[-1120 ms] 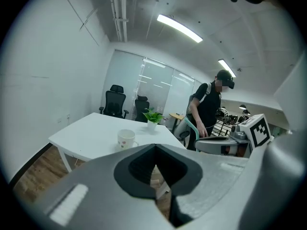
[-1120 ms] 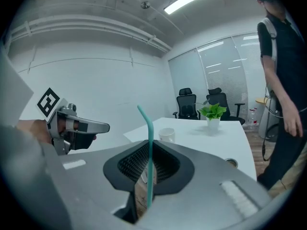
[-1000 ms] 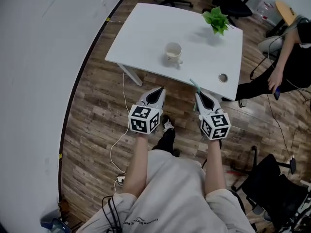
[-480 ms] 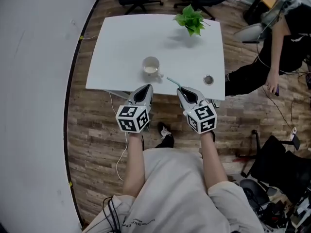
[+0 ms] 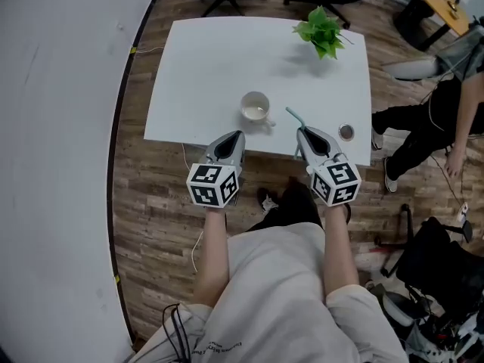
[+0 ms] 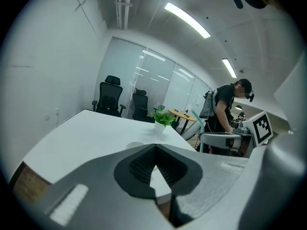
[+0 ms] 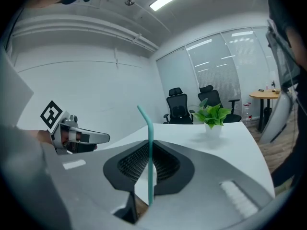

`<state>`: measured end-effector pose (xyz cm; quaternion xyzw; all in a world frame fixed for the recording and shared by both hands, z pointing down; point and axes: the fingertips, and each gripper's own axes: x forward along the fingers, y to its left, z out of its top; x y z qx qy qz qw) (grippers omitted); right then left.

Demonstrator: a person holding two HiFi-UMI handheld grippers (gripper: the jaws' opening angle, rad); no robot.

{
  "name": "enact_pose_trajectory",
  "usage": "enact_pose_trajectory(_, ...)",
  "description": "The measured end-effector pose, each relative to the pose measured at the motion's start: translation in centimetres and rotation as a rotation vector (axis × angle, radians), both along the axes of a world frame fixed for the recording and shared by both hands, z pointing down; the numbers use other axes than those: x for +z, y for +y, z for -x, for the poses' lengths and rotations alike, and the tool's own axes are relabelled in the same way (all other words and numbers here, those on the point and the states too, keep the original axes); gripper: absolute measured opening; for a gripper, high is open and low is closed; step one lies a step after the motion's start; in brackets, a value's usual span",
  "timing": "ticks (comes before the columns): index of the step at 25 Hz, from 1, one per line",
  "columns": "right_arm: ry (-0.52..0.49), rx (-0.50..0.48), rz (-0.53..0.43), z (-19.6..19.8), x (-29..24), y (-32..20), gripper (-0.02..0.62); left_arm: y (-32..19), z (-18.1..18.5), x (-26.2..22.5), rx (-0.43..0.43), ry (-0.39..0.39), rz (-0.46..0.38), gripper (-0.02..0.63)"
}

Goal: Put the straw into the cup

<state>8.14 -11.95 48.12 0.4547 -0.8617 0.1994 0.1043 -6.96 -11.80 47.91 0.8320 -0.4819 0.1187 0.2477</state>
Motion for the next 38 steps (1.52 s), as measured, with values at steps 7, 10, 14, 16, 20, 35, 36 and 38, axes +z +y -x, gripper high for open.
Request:
enact_pose_trajectory(7, -0.056, 0.008, 0.008, 0.9, 0.5, -2.5, 0.048, -0.3, 1.8, 1.7, -0.029, 0.010, 0.036, 0.000)
enact_pose_trajectory(10, -0.072, -0.013, 0.005, 2.0, 0.4, -3.8, 0.048, -0.3, 2.5, 2.4, -0.032, 0.002, 0.051, 0.000)
enact_pose_trajectory(14, -0.078, -0.039, -0.018, 3.5, -0.5, -5.8, 0.048, -0.7, 3.1, 2.8, -0.031, -0.004, 0.061, 0.000)
enact_pose_trajectory(16, -0.095, -0.039, -0.029, 4.3, -1.2, -6.6, 0.048, -1.0, 3.3, 2.8, -0.024, -0.006, 0.064, 0.000)
enact_pose_trajectory(20, -0.130, -0.037, -0.037, 5.1, -1.9, -7.6, 0.048, -1.3, 2.8, 3.0, 0.003, -0.007, 0.065, 0.000)
enact_pose_trajectory(35, -0.177, -0.062, -0.018, 8.4, -1.0, -13.8, 0.048, -4.9, 3.2, 7.0, 0.067, -0.002, 0.171, 0.000)
enact_pose_trajectory(36, -0.178, -0.063, -0.009, 8.7, -0.5, -14.2, 0.048, -5.2, 3.3, 7.2, 0.072, -0.003, 0.178, 0.000)
enact_pose_trajectory(38, -0.180, -0.054, 0.017, 9.0, 0.6, -14.9, 0.048, -5.9, 3.3, 7.5, 0.083, -0.001, 0.186, 0.000)
